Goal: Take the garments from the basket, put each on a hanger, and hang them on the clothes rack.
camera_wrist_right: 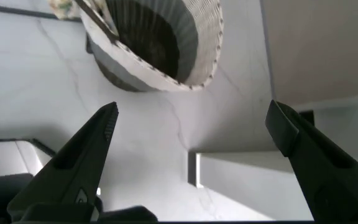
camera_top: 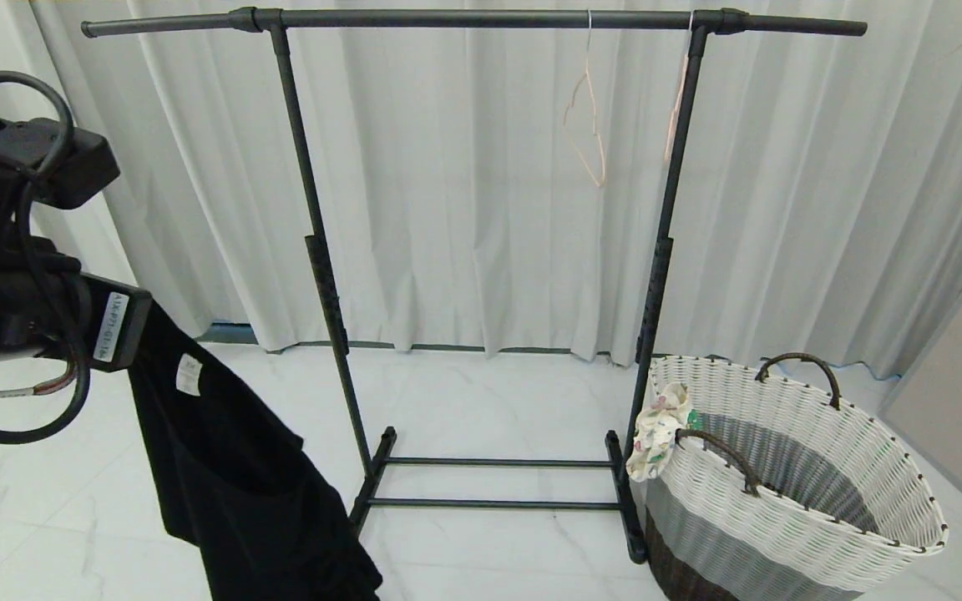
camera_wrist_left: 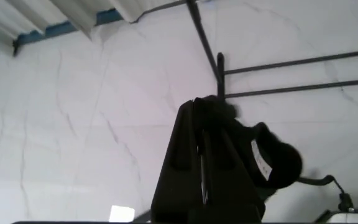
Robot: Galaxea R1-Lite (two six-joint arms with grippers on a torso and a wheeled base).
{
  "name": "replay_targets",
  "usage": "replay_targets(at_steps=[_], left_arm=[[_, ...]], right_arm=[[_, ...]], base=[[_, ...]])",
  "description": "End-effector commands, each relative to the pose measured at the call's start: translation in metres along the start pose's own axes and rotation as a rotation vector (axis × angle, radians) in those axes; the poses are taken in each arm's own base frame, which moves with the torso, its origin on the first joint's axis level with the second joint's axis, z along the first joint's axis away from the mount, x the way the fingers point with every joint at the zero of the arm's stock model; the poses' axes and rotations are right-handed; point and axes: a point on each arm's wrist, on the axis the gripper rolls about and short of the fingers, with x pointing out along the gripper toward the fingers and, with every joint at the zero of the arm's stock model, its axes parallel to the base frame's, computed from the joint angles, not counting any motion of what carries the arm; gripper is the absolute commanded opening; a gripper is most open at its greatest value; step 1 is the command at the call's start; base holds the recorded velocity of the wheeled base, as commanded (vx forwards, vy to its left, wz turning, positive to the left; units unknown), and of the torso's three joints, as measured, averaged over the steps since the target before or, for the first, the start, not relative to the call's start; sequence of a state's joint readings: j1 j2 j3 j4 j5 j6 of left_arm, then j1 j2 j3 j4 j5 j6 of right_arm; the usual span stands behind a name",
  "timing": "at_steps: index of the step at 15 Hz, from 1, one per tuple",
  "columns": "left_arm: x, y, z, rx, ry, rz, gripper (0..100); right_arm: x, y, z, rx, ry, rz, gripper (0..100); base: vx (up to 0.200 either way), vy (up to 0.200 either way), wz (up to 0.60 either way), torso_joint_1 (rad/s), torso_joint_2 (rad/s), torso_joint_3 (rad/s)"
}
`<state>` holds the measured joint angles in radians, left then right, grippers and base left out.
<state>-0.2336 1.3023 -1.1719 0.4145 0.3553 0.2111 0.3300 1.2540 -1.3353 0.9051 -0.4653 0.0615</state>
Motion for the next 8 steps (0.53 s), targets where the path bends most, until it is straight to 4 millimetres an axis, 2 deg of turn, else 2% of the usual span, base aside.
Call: replay_targets(at_steps=[1, 4, 7, 8], left_arm=[[-0.007, 0.004, -0.007, -0.069, -0.005, 0.017, 0], [-0.006, 0.003, -0.009, -0.095, 0.007, 0.027, 0], [-0.006, 0.002, -0.009, -0.090, 0.007, 0.023, 0], [-0.007, 0.001, -0.009, -0.086, 0.002, 0.015, 0]], right_arm=[[-0.001, -0.003, -0.011, 0.008, 0.003, -0.010, 100], [0.005, 0.001, -0.003, 0.049, -0.093, 0.028, 100], [0.003, 0.001, 0.000, 0.058, -0.115, 0.069, 100], [0.003, 0.001, 0.002, 0.065, -0.128, 0.076, 100]], base=[[0.000, 0.000, 0.00, 0.000, 0.00, 0.000], [0.000, 0.000, 0.00, 0.007, -0.04, -0.033], [0.000, 0.000, 0.00, 0.045, -0.24, -0.242], [0.000, 0.000, 0.00, 0.173, -0.38, -0.281]])
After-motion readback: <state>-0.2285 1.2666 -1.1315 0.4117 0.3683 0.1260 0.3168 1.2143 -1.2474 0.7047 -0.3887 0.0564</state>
